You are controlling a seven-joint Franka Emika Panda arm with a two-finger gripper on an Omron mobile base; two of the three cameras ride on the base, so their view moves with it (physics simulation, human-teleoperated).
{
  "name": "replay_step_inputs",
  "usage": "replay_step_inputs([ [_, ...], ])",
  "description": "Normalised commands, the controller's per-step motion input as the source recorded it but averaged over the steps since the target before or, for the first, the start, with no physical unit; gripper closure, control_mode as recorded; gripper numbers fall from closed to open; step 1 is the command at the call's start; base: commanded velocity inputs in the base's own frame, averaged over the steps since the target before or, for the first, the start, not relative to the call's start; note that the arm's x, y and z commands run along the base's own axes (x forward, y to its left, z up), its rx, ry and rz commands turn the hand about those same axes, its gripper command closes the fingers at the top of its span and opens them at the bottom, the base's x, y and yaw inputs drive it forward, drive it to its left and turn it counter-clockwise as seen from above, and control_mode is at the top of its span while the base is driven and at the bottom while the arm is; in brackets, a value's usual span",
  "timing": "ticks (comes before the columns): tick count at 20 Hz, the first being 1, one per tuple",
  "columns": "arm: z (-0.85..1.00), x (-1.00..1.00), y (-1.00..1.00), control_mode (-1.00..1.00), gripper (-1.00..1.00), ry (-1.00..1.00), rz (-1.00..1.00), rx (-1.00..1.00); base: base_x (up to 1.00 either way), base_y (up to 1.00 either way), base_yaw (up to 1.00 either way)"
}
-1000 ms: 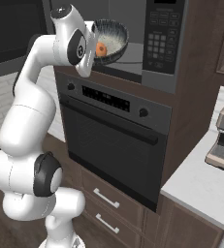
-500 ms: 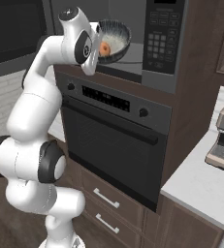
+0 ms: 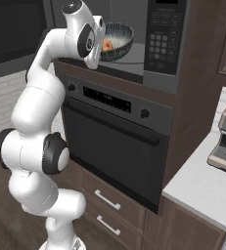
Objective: Pick the onion from the sink and place it in the bowl. Then pick the bowl and place it in the microwave. Then close the microwave door and press the start button.
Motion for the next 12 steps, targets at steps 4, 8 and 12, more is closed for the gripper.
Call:
replay_step_inputs([
  [4, -0.02, 0.43, -0.10, -1.00, 1.00, 0.01, 0.00, 0.00, 0.00, 0.00, 0.00],
  [8, -0.18, 0.41, -0.04, -1.00, 1.00, 0.00, 0.00, 0.00, 0.00, 0.00, 0.00],
  [12, -0.43, 0.41, -0.02, -1.00, -1.00, -0.01, 0.00, 0.00, 0.00, 0.00, 0.00],
])
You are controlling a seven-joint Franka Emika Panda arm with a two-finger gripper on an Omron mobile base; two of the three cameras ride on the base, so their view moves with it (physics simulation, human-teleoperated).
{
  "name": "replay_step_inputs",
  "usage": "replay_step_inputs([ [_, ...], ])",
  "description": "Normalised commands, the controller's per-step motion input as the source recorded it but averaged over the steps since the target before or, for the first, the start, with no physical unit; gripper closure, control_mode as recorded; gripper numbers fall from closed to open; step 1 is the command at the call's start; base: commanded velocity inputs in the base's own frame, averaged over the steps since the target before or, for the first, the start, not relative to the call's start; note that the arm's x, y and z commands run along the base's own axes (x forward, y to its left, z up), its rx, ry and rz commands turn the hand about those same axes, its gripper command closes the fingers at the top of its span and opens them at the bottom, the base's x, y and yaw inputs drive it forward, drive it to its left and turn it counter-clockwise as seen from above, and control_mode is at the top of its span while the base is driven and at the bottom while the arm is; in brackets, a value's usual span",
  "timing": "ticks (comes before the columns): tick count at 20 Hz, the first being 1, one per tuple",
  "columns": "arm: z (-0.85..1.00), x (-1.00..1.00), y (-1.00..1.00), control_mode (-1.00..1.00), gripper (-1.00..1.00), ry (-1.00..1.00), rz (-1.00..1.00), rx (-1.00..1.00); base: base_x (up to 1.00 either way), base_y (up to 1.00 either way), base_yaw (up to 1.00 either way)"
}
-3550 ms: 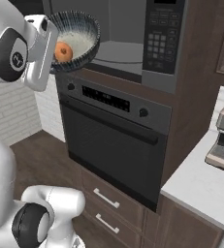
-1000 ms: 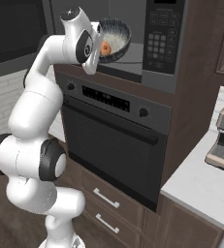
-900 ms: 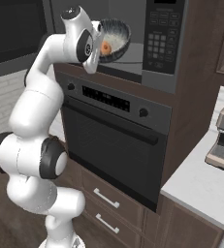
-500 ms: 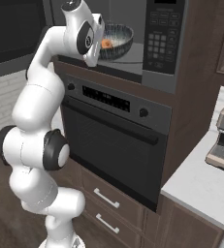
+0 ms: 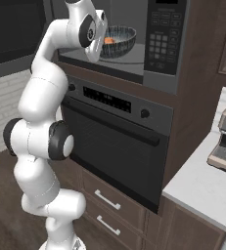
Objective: Pick the onion from the sink and place it in the bowl. Then pick the bowl and place it in the microwave. Then close the microwave door and press the start button.
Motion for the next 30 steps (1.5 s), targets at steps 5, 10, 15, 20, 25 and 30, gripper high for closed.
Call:
replay_step_inputs([
  [5, -0.36, 0.21, 0.00, -1.00, -1.00, -0.04, 0.00, 0.00, 0.00, 0.00, 0.00],
  [10, -0.07, -0.07, 0.00, -1.00, -1.00, -0.08, 0.00, 0.00, 0.00, 0.00, 0.00],
  [15, -0.13, -0.08, 0.02, -1.00, -1.00, -0.25, 0.00, 0.00, 0.00, 0.00, 0.00],
  [20, -0.13, -0.13, 0.10, -1.00, -1.00, -0.35, 0.00, 0.00, 0.00, 0.00, 0.00],
  [25, 0.56, -0.86, 0.18, -1.00, -1.00, -0.26, 0.00, 0.00, 0.00, 0.00, 0.00],
  [30, 0.48, -1.00, 0.16, -1.00, -1.00, -0.16, 0.00, -0.01, 0.00, 0.00, 0.00],
])
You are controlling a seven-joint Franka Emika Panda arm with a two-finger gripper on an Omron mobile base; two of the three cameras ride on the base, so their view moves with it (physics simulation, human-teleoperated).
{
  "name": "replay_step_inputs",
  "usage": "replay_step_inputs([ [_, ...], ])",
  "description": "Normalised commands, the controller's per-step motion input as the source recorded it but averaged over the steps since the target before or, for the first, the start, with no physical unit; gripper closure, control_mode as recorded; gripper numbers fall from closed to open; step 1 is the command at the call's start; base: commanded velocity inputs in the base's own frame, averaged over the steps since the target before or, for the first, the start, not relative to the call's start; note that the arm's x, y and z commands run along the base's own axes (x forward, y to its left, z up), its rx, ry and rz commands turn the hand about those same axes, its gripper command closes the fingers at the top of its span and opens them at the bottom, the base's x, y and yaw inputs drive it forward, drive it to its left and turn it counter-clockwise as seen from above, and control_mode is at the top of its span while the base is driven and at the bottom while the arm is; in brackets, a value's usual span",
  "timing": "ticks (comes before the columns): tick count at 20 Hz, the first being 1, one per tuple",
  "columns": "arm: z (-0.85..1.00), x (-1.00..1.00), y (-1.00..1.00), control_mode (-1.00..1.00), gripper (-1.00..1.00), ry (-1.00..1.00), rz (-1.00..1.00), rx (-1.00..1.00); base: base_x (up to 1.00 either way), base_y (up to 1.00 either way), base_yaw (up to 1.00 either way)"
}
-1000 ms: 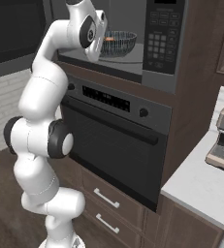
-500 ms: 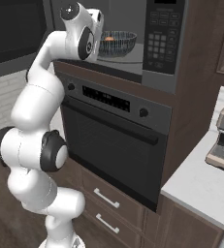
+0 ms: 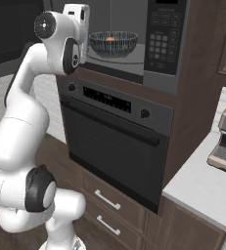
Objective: Pick the onion from the sink and place it in the bowl. Then pick the bowl and place it in the microwave. Then close the microwave door and press the start button.
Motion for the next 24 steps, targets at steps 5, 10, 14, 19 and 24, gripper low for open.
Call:
replay_step_inputs([
  [5, 0.09, -1.00, 0.00, -1.00, -1.00, -0.10, 0.00, 0.00, 0.00, 0.00, 0.00],
  [10, 0.15, -0.99, 0.03, -1.00, -1.00, -0.01, 0.00, -0.01, 0.00, 0.00, 0.00],
  [14, 0.18, -1.00, 0.13, -1.00, -1.00, 0.00, 0.00, -0.03, 0.00, 0.00, 0.00],
  [19, 0.01, -1.00, 0.46, -1.00, -1.00, -0.01, -0.01, -0.03, 0.00, 0.00, 0.00],
  [24, -0.04, -1.00, 0.86, -1.00, -1.00, -0.20, -0.08, 0.00, 0.00, 0.00, 0.00],
])
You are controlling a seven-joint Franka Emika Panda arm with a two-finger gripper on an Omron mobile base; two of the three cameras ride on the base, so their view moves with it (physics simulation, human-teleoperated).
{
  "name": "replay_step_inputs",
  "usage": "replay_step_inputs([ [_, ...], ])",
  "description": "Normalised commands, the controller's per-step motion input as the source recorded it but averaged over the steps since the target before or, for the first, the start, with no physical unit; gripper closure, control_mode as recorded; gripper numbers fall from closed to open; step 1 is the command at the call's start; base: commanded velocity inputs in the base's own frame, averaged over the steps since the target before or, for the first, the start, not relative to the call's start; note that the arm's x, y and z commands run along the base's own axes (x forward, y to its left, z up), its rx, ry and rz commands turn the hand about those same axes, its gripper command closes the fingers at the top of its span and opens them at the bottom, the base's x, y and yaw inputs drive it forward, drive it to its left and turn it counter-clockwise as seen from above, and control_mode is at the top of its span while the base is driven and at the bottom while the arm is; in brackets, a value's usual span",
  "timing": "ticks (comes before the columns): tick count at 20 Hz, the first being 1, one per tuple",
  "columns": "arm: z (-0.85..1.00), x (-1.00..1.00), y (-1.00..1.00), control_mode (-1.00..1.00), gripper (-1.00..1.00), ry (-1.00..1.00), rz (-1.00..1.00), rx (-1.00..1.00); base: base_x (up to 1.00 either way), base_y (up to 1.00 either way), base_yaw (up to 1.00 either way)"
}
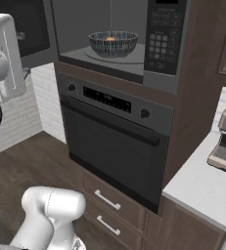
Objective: Pick the onion from the sink and place it in the bowl. Then pick the bowl and place it in the microwave. Then close the microwave door and press the start button.
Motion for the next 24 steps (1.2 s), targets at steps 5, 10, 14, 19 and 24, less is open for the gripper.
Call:
replay_step_inputs([
  [5, -0.01, -1.00, 1.00, -1.00, -1.00, -0.28, -0.22, -0.01, 0.00, 0.00, 0.00],
  [10, -0.02, -0.99, 1.00, -1.00, -1.00, -0.24, -0.26, 0.00, 0.00, 0.00, 0.00],
  [14, -0.27, -0.62, 1.00, -1.00, -1.00, -0.09, -0.27, 0.01, 0.00, 0.00, 0.00],
  [19, -0.54, 0.00, 1.00, -1.00, -1.00, 0.01, -0.23, 0.03, 0.00, 0.00, 0.00],
  [24, -0.56, 0.04, 0.99, -1.00, -1.00, 0.01, -0.16, 0.10, 0.00, 0.00, 0.00],
])
